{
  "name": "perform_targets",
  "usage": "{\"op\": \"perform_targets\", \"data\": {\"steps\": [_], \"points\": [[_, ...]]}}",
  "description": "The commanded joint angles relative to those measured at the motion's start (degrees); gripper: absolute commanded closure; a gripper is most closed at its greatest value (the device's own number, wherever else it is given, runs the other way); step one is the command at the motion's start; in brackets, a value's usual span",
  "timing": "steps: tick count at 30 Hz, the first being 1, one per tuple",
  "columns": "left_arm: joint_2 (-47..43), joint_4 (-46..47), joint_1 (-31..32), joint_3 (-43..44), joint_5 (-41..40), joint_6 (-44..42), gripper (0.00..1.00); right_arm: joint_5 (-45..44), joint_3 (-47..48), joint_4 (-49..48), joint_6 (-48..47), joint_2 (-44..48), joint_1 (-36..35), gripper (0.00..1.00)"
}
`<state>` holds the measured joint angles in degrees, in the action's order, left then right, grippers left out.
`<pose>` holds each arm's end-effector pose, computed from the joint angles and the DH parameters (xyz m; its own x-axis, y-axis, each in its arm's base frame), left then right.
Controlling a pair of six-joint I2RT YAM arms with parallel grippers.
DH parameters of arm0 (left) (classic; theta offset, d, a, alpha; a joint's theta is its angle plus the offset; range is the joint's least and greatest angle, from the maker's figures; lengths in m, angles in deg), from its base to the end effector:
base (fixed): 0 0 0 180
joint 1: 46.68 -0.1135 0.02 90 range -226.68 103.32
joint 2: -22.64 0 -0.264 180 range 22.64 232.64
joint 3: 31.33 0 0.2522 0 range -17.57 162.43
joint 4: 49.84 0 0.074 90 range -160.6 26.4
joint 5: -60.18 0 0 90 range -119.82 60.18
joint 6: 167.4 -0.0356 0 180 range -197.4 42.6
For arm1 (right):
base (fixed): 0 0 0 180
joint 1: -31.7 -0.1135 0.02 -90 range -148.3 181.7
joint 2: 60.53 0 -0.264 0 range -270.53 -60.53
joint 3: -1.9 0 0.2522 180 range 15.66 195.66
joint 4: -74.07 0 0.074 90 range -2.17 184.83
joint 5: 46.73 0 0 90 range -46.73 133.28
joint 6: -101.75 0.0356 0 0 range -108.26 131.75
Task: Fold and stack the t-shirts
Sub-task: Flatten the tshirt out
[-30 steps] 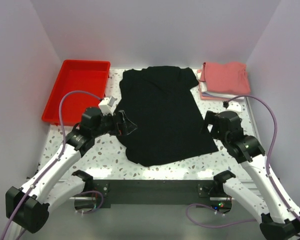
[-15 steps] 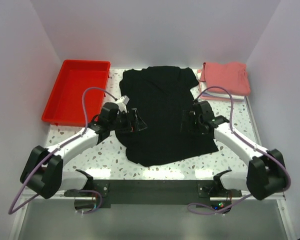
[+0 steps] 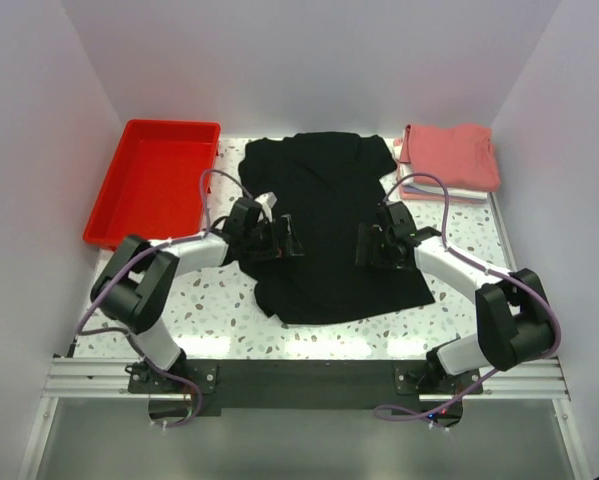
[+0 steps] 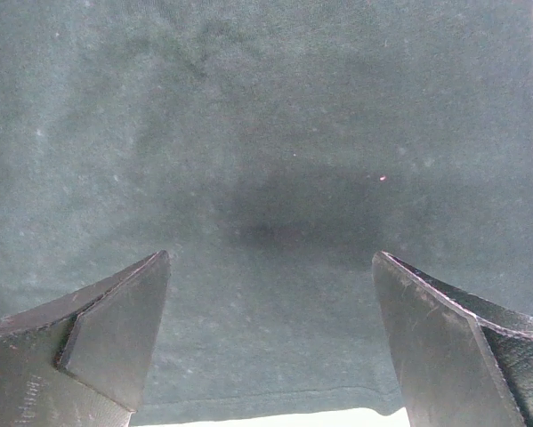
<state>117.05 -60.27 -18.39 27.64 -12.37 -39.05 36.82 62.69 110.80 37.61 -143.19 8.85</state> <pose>0.2776 -0.1615 0.1530 -0.8903 -0.1930 -0.4125 0.1066 0.7922 -0.6008 0.2571 0.1040 0.1880 -0.8526 0.1111 -0.5107 0.0444 0.9890 0.1410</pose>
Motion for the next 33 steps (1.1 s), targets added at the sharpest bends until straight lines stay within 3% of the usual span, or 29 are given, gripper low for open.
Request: {"op": "perform_targets", "data": {"steps": [1, 9, 14, 20, 27, 33], "points": [[7.4, -2.6, 0.1, 6.3, -5.8, -4.0, 0.0, -1.3, 0.8, -2.0, -1.4, 0.4, 0.0, 0.01], [21.0, -6.0, 0.1, 21.7, -0.5, -7.1, 0.0, -1.4, 0.1, -1.8, -3.4, 2.8, -0.1, 0.01], [17.8, -7.9, 0.3, 24.0, 0.9, -7.6, 0.0, 8.7, -1.6, -6.1, -6.4, 6.3, -0.8, 0.01], [0.5, -7.4, 0.4, 16.0, -1.7, -7.5, 0.0, 9.4, -2.2, -7.8, -4.7, 7.1, -2.5, 0.01], [-26.0, -11.0, 0.4, -3.6, -9.3, -2.0, 0.0, 6.6, -1.4, -6.0, -2.2, 3.4, -2.4, 0.01], [-38.3, -15.5, 0.4, -17.6, -8.9, 1.5, 0.04, 5.7, -0.7, -4.6, -2.6, 2.6, -2.4, 0.01]]}}
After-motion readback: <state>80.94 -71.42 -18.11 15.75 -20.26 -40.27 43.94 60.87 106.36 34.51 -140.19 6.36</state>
